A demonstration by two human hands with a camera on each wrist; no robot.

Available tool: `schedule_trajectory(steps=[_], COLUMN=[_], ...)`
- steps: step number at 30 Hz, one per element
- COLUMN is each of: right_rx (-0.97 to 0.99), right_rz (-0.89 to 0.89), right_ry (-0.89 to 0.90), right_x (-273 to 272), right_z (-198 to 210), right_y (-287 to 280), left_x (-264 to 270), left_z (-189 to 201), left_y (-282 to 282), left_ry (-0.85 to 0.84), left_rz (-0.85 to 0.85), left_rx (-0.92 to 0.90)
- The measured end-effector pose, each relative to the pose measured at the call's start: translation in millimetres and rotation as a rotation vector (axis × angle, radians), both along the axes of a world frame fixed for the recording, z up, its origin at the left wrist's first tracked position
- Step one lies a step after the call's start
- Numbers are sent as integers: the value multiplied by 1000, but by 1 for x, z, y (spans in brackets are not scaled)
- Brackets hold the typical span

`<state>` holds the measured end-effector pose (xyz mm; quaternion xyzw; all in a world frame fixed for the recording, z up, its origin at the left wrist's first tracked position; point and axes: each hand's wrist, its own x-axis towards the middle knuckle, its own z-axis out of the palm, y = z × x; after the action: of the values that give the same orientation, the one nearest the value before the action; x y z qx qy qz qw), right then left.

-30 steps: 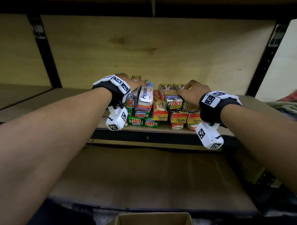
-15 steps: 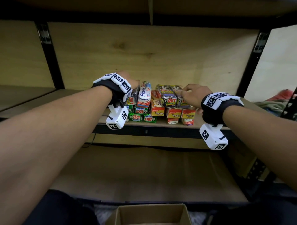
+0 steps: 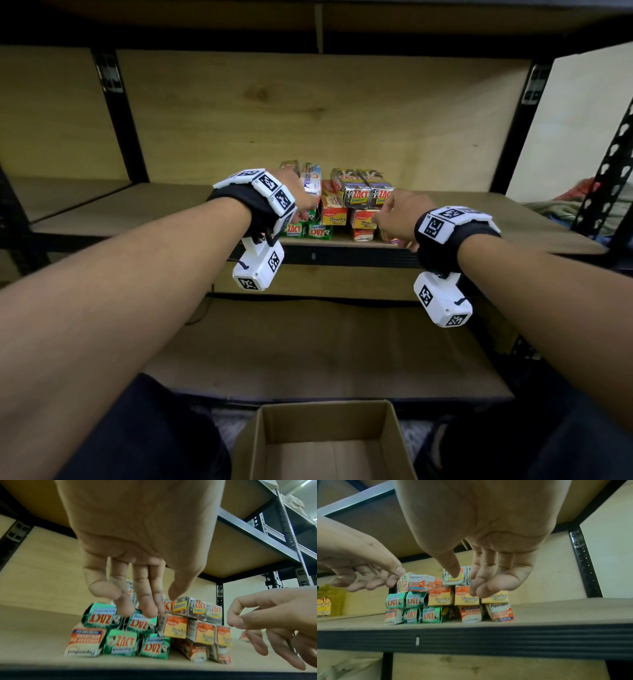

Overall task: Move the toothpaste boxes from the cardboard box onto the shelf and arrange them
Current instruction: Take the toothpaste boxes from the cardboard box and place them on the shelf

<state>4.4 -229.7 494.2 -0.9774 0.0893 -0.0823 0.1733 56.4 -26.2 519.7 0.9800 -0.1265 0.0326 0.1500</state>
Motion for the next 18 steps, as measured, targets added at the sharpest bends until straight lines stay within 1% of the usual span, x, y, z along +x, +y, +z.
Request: schedule_trajectory(steps=[2, 4, 7, 8, 10, 14, 18], right_rx=[29, 7, -4, 8, 4, -46, -39], right_rz=[16, 54, 119, 138, 153, 207, 261], right_ry=[66, 105, 186, 227, 314, 450, 646], right_x=[-3, -7, -10, -10, -11, -13, -12], right_z=[-14, -31, -61, -73, -100, -162, -236], right_y=[3, 5, 7, 8, 10, 10, 8], left_x=[-14, -23, -25, -24, -23, -20, -22], left_z=[-16, -34, -65, -78, -107, -172, -237], left_y=[-3, -4, -6, -8, -10, -10, -13], left_ry=[191, 340, 488, 535, 632, 711, 772], left_rz=[-11, -22, -84, -91, -80, -86, -97], left_rx=[-42, -60, 48, 61, 26, 33, 39])
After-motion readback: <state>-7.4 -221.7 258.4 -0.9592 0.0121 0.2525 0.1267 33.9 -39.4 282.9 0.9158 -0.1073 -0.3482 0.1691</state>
